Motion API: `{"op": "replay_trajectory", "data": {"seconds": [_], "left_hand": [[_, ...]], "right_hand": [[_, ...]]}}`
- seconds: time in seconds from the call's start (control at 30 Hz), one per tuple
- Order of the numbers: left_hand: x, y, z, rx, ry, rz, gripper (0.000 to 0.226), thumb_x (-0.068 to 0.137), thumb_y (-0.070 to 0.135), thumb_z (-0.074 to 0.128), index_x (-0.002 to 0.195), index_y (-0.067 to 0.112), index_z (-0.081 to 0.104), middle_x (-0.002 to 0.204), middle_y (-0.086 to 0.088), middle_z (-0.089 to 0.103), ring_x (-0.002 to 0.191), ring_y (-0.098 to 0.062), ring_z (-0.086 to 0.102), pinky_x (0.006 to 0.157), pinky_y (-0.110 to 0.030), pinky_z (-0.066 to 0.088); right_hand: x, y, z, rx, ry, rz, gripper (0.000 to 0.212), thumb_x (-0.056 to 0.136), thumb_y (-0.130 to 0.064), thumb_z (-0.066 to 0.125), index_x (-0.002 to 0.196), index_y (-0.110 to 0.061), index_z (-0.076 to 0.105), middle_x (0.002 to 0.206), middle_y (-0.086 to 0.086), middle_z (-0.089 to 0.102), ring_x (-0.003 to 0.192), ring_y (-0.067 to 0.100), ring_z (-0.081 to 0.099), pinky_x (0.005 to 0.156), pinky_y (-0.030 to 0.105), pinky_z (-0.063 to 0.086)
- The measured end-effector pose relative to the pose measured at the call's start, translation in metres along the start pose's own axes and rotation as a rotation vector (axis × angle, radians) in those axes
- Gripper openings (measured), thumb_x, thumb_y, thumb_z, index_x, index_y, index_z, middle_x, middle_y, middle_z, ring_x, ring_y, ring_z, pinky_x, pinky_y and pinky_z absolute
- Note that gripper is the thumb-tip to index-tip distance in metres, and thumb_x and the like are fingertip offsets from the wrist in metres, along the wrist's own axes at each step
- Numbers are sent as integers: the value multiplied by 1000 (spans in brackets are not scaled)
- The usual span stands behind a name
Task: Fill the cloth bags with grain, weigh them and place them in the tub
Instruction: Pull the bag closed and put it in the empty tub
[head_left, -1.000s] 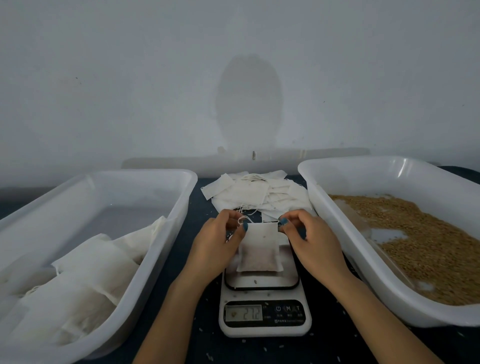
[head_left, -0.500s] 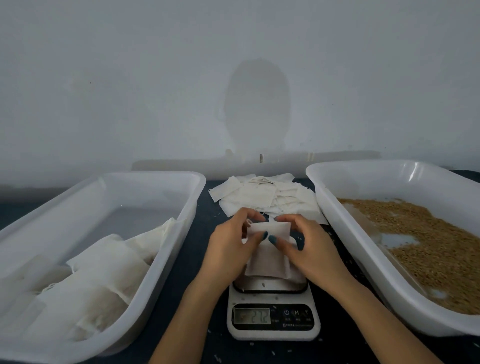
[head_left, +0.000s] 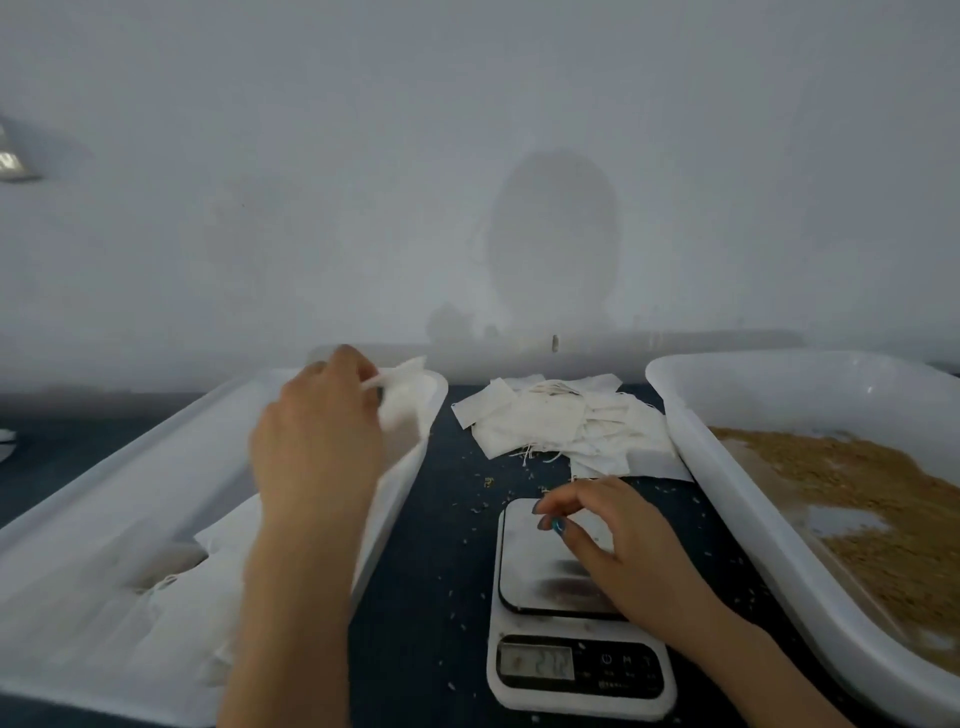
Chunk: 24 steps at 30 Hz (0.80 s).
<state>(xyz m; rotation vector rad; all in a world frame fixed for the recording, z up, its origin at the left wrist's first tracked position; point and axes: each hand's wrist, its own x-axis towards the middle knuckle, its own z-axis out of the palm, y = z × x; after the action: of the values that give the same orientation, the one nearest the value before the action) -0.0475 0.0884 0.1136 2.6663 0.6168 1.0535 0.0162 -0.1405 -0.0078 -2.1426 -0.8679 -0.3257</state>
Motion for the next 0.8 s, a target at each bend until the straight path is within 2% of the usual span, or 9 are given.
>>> {"op": "replay_trajectory", "data": {"seconds": [0.1,0.17,0.3,0.33,0.4,0.47,0.53,0.7,0.8], "left_hand": [[17,-19,-9,136,-39,-142,17,95,8,49,109,12,59,86,-10,49,76,-30,42,67,-39,35],[26,-27,-7,209,-113,-217,22,94,4,49,113,9,58,89,-13,51,80,-32,44,69,-39,37],[29,-33,9,382,-452,-257,30,94,7,51,122,12,60,120,-14,59,109,-34,57,81,-37,42],[28,-33,13,433,-540,-249,28,93,10,53,120,13,60,121,-11,58,111,-32,57,81,-35,41],[26,-35,19,498,-641,-211,22,93,12,53,113,16,60,108,-6,57,102,-28,56,79,-33,39],[27,-36,21,528,-668,-177,11,92,12,51,100,18,57,89,-1,49,90,-24,51,77,-33,38],[29,-35,19,552,-683,-158,7,92,13,50,95,19,53,82,2,45,85,-21,49,75,-33,37],[29,-28,18,549,-723,-133,17,94,14,49,105,20,61,90,3,52,82,-18,50,75,-32,37],[20,-13,12,553,-581,-81,18,96,16,47,110,22,57,84,4,45,79,-18,48,73,-31,35]], "right_hand": [[-1,2,-1,-2,-5,10,35,92,-11,62,99,-45,61,99,-30,64,107,0,55,87,7,37],[-1,2,0,0,-9,14,38,91,-9,62,97,-47,60,100,-30,64,107,1,55,86,5,36],[-1,1,0,-17,-23,3,36,91,-8,62,95,-44,64,100,-28,64,107,0,54,88,8,38],[-1,1,0,-17,-25,4,36,91,-8,63,94,-43,65,100,-27,64,107,-1,54,89,10,39],[-2,0,0,-8,-22,8,34,91,-8,63,93,-42,67,100,-27,64,107,-1,54,90,12,41],[-2,0,-1,-5,-16,10,33,91,-8,63,93,-41,68,99,-27,64,107,-2,54,91,13,41],[-2,0,-2,-3,-7,17,33,91,-9,63,93,-41,68,98,-27,64,107,-1,54,91,14,42],[-1,1,-4,-15,29,15,33,91,-9,63,92,-42,67,97,-28,64,107,-2,54,90,12,41],[-1,2,-6,-14,61,31,32,91,-12,64,91,-43,66,98,-29,64,106,-3,54,89,11,40]]}}
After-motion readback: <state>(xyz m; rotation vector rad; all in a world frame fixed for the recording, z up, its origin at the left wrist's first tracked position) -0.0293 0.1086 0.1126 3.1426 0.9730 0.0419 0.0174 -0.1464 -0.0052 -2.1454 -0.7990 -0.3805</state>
